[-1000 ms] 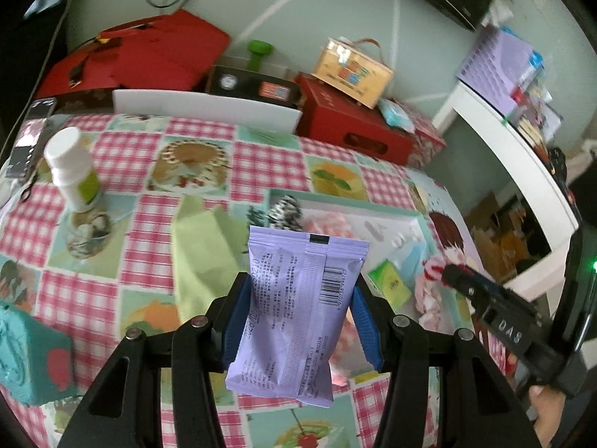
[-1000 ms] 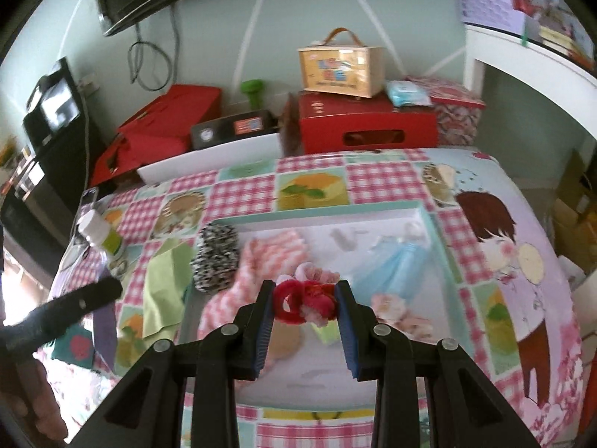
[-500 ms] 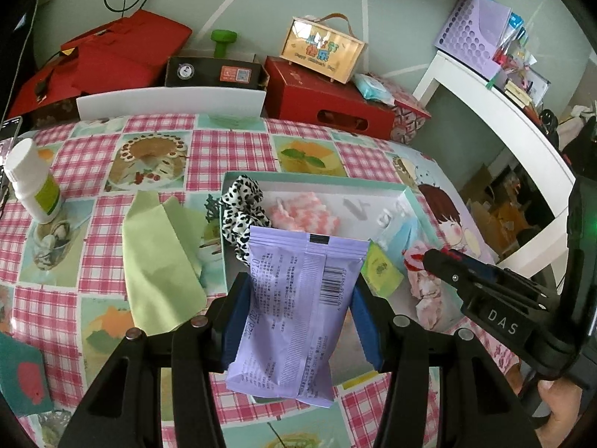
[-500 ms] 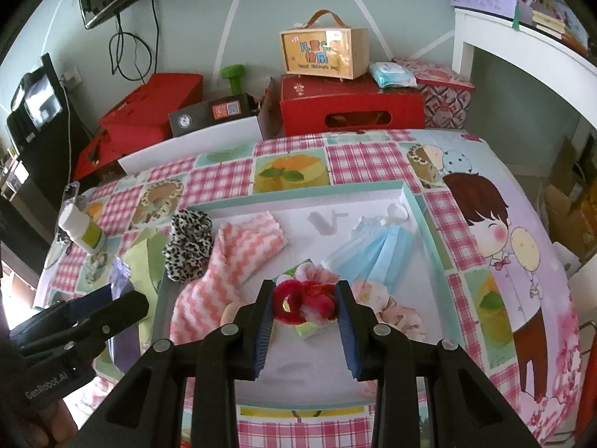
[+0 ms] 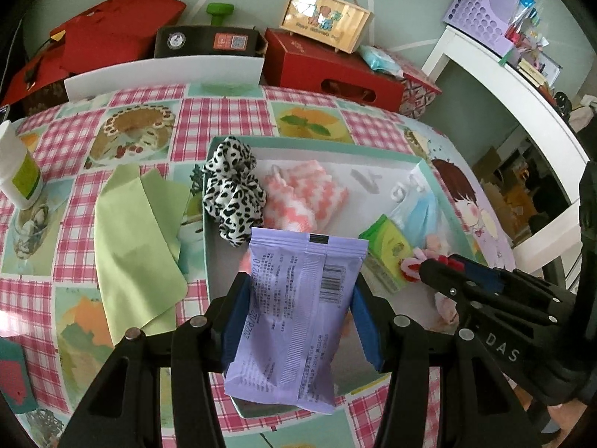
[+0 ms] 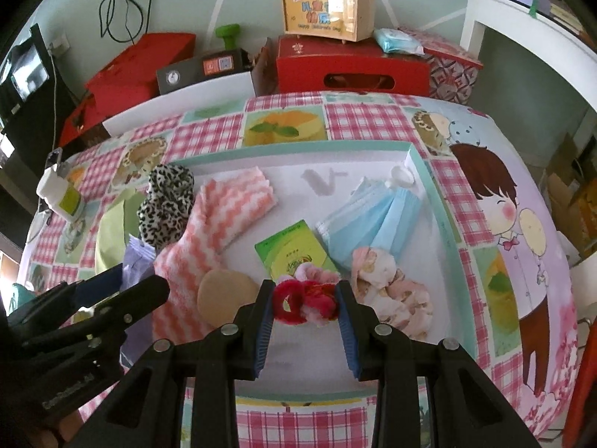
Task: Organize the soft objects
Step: 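Carry the purple packet and red hair tie over the tray with both grippers, then open the right gripper to drop the red hair tie while the left gripper releases the packet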
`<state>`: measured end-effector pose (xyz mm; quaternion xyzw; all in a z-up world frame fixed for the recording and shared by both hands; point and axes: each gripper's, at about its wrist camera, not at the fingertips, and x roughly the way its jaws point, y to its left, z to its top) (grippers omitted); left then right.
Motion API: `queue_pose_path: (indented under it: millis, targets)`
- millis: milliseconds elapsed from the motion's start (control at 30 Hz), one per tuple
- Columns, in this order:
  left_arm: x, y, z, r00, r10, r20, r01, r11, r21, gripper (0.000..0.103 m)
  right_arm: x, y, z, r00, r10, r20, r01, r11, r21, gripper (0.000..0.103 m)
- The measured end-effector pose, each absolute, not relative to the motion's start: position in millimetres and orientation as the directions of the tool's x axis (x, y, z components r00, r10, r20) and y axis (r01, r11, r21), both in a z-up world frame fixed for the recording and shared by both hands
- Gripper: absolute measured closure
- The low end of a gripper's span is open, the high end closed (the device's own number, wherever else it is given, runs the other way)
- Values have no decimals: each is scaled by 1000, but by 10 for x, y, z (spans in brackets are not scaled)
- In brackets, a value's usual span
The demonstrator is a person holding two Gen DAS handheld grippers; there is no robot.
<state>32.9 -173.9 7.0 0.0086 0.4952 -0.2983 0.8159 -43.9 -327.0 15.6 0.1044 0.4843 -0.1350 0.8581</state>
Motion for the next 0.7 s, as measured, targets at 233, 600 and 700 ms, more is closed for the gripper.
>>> queue_pose_path:
  millis: [233, 600, 700]
  targets:
    - [347, -1763, -1, 318, -454, -832, 489, 831, -267, 49, -419, -3253, 29, 437, -114, -892, 331, 943, 42, 65]
    - [360, -1800, -83, 282, -432, -857, 485, 835, -261, 47, -402, -3201, -145, 357, -136, -924, 316, 949, -18, 49]
    - [355, -1807, -88, 276, -428, -861, 485, 835, -260, 47, -409, -3213, -153, 352, -139, -926, 316, 948, -22, 42]
